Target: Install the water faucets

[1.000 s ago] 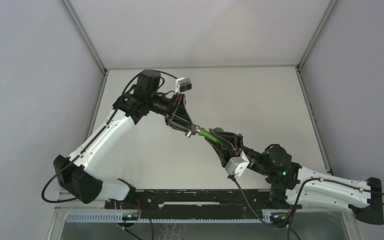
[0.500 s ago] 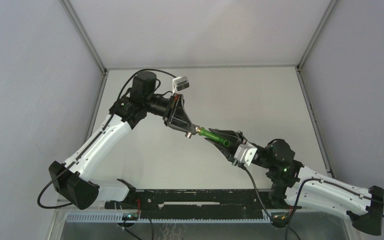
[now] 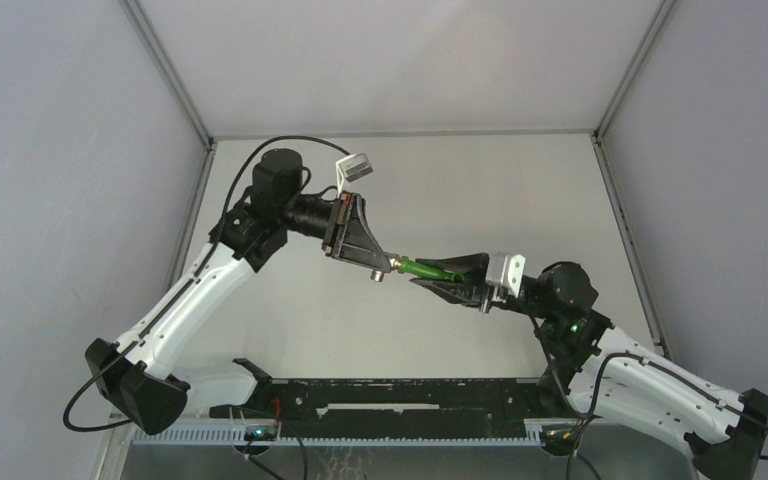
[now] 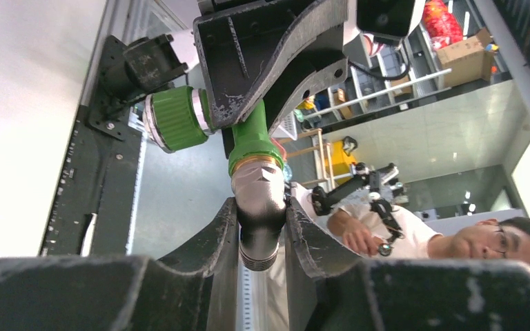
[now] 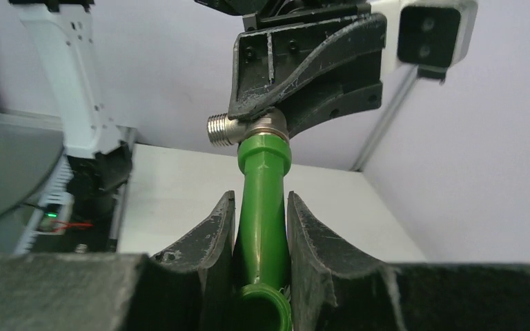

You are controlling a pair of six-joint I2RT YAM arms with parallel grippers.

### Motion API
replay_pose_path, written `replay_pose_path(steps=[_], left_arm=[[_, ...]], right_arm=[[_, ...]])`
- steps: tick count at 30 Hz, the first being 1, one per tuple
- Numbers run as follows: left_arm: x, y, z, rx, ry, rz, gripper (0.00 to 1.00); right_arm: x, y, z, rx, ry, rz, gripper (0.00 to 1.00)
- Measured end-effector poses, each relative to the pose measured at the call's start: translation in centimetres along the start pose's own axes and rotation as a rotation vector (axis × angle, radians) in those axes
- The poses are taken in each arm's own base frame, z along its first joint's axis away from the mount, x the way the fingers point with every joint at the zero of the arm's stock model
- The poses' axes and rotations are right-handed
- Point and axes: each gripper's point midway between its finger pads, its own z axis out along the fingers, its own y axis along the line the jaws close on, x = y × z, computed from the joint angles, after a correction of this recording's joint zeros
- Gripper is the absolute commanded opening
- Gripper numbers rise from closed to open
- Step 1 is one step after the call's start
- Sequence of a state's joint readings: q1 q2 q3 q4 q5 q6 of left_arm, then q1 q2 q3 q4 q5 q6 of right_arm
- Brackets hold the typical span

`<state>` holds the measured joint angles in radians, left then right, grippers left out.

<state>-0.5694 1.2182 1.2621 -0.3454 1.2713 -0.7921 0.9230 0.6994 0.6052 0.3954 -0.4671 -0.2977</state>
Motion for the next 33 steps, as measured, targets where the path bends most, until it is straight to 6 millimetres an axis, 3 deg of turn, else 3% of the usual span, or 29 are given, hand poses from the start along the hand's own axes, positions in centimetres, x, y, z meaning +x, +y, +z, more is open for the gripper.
replay_pose_path(steps=[11,18,33], left_arm=[[-1.4,0.2,-0.2,-0.070,-0.119,0.198,0.00],[-2.9,1.8,-0.9,-0.192,-0.235,0.362,0.00],[-1.1,4.1,-1.4,-0.309,-0.265,0.828,0.00]], right_arm=[[0.0,-1.2,0.8,-0.083,0.071,0.555,0.00],[0.4,-1.7,1.4,-0.168,0.185,0.900,0.00],[1.0,-0.8,1.1,-0.288,0.321,1.393,0.00]])
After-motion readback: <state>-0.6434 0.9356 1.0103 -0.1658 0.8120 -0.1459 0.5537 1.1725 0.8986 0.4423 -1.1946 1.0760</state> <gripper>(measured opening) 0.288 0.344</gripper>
